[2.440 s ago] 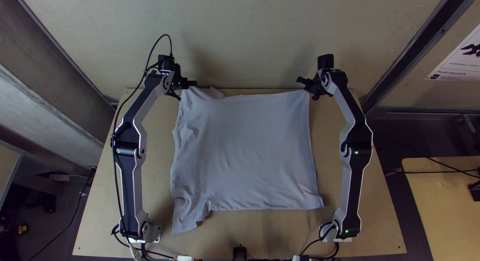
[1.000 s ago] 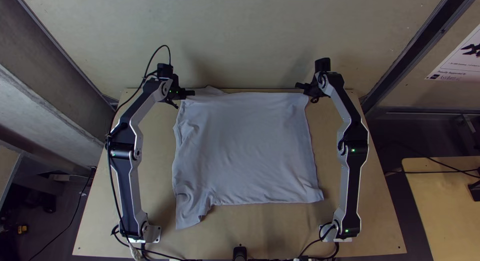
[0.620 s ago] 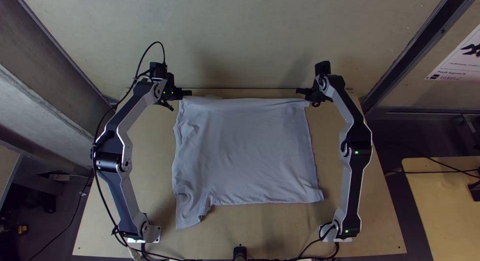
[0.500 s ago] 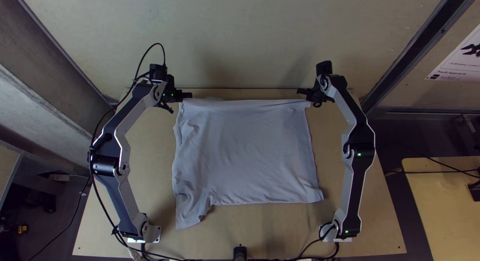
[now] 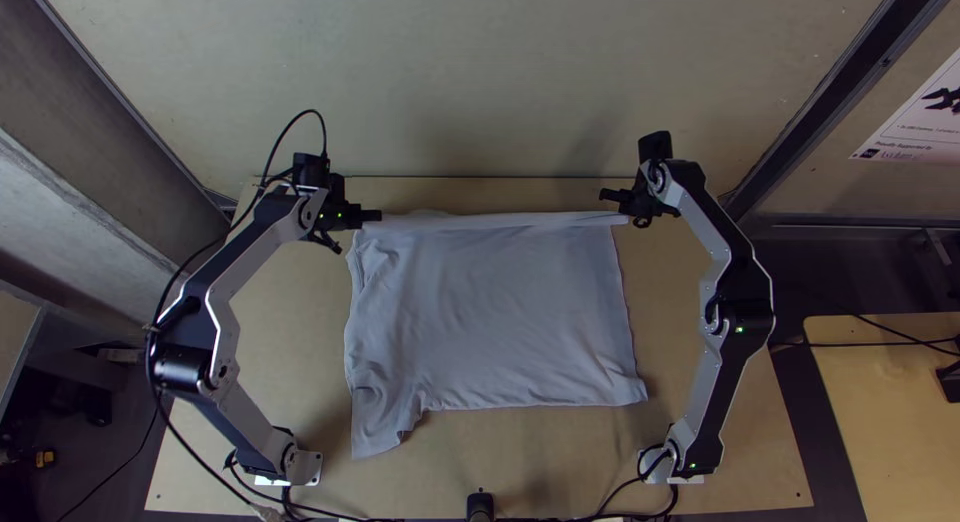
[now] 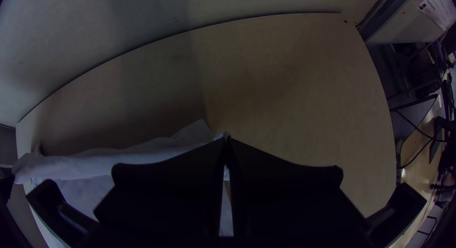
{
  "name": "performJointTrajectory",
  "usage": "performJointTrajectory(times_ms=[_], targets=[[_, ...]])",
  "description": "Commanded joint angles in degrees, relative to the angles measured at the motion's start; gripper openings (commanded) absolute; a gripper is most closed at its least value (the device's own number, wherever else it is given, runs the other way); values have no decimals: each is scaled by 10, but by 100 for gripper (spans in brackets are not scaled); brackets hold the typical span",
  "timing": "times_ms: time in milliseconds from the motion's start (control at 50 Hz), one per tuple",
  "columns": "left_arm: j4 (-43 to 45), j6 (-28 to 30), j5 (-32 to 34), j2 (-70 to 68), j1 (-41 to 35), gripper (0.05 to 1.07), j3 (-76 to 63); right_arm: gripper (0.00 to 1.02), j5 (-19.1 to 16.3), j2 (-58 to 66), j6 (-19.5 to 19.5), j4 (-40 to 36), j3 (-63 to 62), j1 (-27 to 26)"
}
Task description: Fold the t-shirt
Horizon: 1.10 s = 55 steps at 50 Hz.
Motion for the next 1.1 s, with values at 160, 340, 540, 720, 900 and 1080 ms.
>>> performJointTrajectory(times_ms=[160,340,540,720,900,1080], targets=[[4,-13,9,-82,-1,8,-91,2,18,-73,-7,24,-83,8],[17,-22,9,-124,-4,8,-157,2,21,-106,-8,31,-133,8],[37,-28,9,-167,-4,8,-236,2,21,-146,-7,63,-212,11],[49,-30,9,-187,-4,8,-288,2,22,-169,-6,81,-275,18],[63,-31,9,-192,-6,8,-321,2,22,-182,-7,111,-333,18],[82,-36,9,-192,-8,8,-348,2,27,-183,-6,119,-367,19]])
